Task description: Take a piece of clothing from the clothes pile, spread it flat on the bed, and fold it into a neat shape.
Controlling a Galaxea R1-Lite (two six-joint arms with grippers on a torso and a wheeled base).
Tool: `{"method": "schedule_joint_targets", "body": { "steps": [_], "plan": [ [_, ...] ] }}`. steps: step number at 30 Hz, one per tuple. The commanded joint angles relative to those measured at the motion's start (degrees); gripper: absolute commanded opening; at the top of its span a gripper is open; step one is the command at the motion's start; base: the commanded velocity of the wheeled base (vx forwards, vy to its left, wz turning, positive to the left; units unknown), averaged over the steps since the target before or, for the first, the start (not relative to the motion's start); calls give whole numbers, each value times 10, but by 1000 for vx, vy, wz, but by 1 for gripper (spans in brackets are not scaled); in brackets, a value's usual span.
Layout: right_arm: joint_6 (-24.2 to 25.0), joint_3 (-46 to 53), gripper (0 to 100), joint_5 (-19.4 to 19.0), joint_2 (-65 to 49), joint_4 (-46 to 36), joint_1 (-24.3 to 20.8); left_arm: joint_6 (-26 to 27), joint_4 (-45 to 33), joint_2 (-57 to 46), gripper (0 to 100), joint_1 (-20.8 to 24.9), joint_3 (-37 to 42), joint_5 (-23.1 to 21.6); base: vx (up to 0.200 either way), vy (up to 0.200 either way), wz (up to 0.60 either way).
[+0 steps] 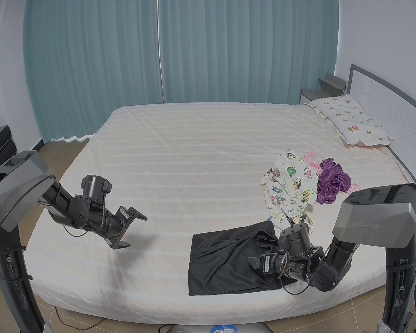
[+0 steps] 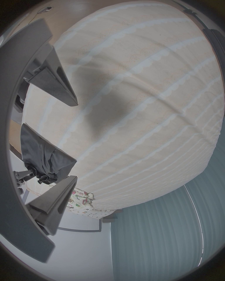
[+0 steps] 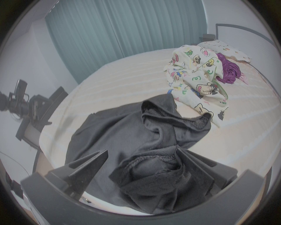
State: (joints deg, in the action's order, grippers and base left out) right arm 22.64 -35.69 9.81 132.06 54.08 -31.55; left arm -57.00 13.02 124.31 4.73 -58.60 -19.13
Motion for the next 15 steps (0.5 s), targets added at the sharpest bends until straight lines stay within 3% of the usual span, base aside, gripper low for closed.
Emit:
{"method": "schedule_joint_targets", "body": {
  "steps": [1, 6, 15],
  "plan": [
    [-14, 15, 100, 0, -14, -12, 0, 0, 0, 1, 100, -1, 0, 0, 0, 0, 0],
    [-30, 28, 100, 1, -26, -23, 12, 0, 0, 1, 100, 0, 2, 0, 0, 0, 0],
    [-108, 78, 100, -4, -58, -33, 86, 0, 0, -1, 100, -2, 3, 0, 0, 0, 0]
  ]
}}
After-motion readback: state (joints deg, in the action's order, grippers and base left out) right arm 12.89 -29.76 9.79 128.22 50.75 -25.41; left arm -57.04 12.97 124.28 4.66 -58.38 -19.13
